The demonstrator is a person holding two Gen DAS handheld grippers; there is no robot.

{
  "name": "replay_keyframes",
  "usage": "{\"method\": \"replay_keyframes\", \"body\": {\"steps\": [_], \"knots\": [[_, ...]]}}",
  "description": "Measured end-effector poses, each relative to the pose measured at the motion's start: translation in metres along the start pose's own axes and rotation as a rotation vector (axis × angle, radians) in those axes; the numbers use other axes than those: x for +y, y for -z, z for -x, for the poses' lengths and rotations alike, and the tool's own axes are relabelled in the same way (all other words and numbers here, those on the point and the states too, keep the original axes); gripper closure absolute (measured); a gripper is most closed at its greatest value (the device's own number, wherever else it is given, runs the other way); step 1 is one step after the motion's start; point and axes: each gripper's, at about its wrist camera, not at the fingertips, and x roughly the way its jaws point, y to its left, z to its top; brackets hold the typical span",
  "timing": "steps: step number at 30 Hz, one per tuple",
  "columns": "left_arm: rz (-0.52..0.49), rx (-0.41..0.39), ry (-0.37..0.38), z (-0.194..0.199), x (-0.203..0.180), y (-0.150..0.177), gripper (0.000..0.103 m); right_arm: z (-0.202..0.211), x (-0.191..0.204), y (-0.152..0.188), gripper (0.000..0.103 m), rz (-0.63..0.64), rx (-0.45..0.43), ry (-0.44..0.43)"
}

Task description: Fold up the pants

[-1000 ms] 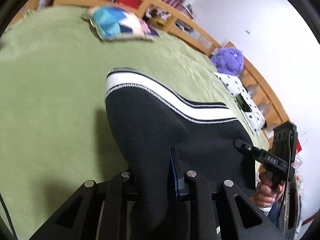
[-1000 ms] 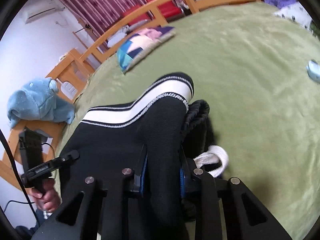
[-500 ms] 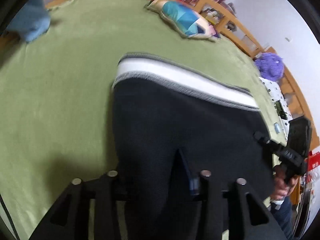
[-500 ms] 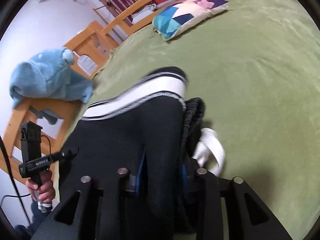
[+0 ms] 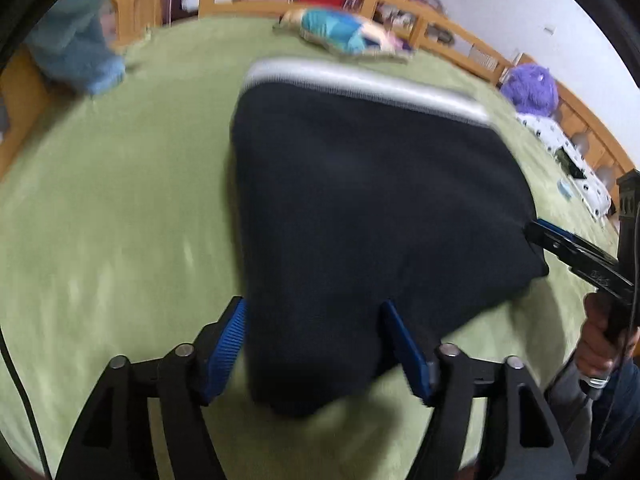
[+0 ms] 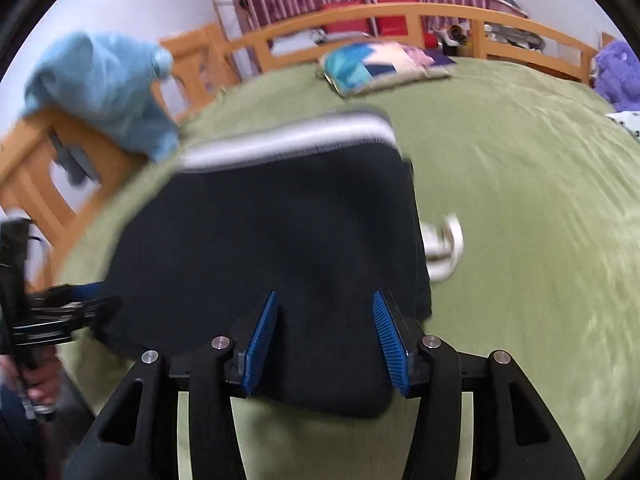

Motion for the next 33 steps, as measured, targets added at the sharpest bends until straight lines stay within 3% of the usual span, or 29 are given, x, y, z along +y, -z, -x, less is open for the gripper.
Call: {"method": "replay_keyframes", "body": {"steps": [3,5,9,11,14,16,21,24,28,33], "knots": [[0.029,-0.001,0.024,0.008,0.004,0.006,0.033,0.009,0.009,0.002,0.052,0.06,0.016,0.025],[0.024,-0.034,0.041,0.024,0.008,0.001,0.034,0.02,0.009,-0.007,0.053,0.072,0.016,-0.018],[0.016,-0.147,0.037,0.054,0.014,-0.027,0.034,0.043,-0.003,-0.037,0.052,0.074,-0.136,-0.026],[0.023,-0.169,0.032,0.052,0.013,-0.042,0.034,0.038,-0.004,-0.058,0.052,0.07,-0.163,-0.015],[0.028,-0.217,0.002,0.039,0.007,-0.077,0.034,0.014,-0.001,-0.092,0.052,0.064,-0.21,-0.065],[0.036,-0.237,-0.025,0.023,0.001,-0.102,0.034,-0.011,0.002,-0.11,0.052,0.05,-0.19,-0.095],[0.033,-0.184,-0.119,-0.033,-0.012,-0.142,0.034,-0.093,-0.013,-0.112,0.054,0.021,-0.057,-0.042],[0.053,-0.108,-0.175,-0.062,-0.006,-0.148,0.035,-0.091,-0.023,-0.116,0.059,-0.011,-0.078,-0.063],[0.077,-0.118,-0.149,-0.061,-0.001,-0.144,0.034,-0.092,-0.021,-0.115,0.06,-0.001,-0.085,-0.043],[0.082,-0.091,-0.169,-0.057,0.0,-0.132,0.034,-0.081,-0.014,-0.107,0.061,0.009,-0.079,0.012]]}}
